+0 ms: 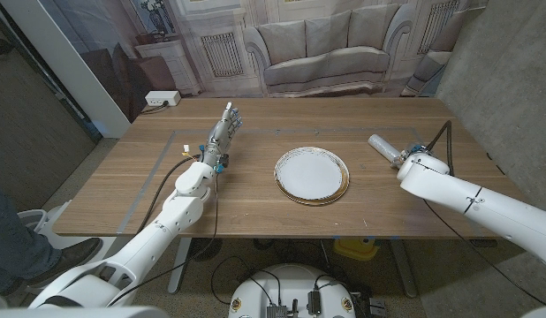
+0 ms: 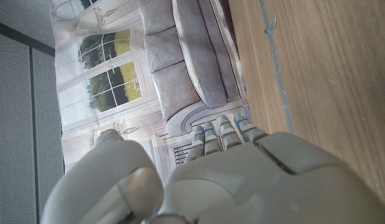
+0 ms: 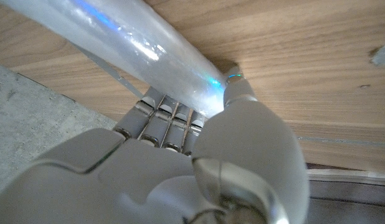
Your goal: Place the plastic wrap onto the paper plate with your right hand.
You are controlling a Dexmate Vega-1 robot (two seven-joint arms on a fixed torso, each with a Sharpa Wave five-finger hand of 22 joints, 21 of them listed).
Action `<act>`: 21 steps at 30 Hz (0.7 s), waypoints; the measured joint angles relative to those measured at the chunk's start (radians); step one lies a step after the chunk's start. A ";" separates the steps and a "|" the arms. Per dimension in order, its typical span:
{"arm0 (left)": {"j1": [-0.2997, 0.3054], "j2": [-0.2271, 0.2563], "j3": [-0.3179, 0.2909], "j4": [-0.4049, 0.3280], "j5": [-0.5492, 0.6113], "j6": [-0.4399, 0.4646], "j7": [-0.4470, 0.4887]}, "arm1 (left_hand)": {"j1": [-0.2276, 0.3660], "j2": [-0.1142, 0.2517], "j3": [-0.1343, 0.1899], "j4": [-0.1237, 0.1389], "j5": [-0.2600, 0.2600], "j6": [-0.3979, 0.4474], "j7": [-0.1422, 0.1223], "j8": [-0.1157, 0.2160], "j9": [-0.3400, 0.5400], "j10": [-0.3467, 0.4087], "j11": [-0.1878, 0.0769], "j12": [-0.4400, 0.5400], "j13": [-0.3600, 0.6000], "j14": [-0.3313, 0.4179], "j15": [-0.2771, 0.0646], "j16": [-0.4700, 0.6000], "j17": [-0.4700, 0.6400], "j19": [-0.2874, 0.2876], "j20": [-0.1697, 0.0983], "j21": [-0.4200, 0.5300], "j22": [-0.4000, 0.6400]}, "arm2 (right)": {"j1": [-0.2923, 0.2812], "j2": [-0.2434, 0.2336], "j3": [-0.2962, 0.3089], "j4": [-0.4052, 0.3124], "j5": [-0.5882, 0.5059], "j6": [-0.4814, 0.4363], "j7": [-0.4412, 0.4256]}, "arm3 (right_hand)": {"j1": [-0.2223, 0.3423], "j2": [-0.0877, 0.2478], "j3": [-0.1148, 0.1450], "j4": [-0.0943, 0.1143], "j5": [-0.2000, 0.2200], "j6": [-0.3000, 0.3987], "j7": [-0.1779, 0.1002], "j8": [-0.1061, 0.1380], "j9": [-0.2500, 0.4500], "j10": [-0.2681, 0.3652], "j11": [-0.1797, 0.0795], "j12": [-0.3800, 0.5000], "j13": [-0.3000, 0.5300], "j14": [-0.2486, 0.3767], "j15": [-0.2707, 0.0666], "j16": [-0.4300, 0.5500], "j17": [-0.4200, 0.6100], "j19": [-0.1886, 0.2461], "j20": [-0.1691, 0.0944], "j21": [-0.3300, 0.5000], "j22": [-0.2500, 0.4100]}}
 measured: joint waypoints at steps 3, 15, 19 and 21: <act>0.002 0.000 0.000 -0.002 0.000 0.000 0.002 | 0.000 0.000 0.000 0.000 0.000 0.000 0.000 0.000 0.000 0.000 0.000 0.000 0.000 0.000 0.000 0.000 0.000 0.000 0.000 0.000 0.000 | 0.009 -0.002 -0.012 0.002 -0.005 -0.004 0.007 | 0.000 0.000 0.009 -0.001 -0.014 0.008 0.008 0.000 0.001 0.015 -0.004 -0.006 0.000 0.022 -0.004 0.000 0.000 0.000 0.000 0.004 0.000; 0.006 -0.001 0.000 -0.007 0.002 -0.002 0.007 | 0.000 0.000 -0.003 0.003 0.000 0.000 0.000 0.000 0.000 0.000 0.000 -0.002 0.000 0.000 0.000 0.000 0.000 0.000 0.000 0.000 0.000 | 0.028 -0.008 -0.048 0.003 -0.024 -0.006 0.011 | 0.027 -0.027 0.053 -0.019 -0.065 0.059 0.059 0.014 0.001 0.152 -0.025 -0.006 -0.001 0.168 -0.036 0.007 0.000 0.061 -0.012 0.069 0.016; 0.011 0.000 0.000 -0.016 0.003 -0.002 0.009 | 0.000 0.000 -0.003 0.003 0.000 0.000 0.000 0.000 0.000 0.000 0.000 -0.002 0.000 0.000 0.000 0.000 0.000 0.000 0.000 0.000 0.000 | 0.028 -0.012 -0.053 -0.004 -0.049 -0.007 0.006 | 0.033 -0.033 0.054 -0.020 -0.068 0.084 0.060 0.028 0.005 0.191 -0.030 -0.005 0.000 0.226 -0.049 0.020 0.003 0.079 -0.009 0.104 0.027; 0.012 0.001 0.000 -0.018 0.004 -0.002 0.010 | 0.000 0.000 -0.003 0.003 0.000 0.000 0.000 0.000 0.000 0.000 0.000 -0.002 0.000 0.000 0.000 0.000 0.000 0.000 0.000 0.000 0.000 | 0.022 -0.015 -0.051 -0.009 -0.054 -0.006 0.002 | 0.033 -0.033 0.054 -0.020 -0.071 0.091 0.060 0.033 0.008 0.202 -0.027 0.001 0.000 0.240 -0.049 0.021 0.008 0.089 -0.013 0.120 0.031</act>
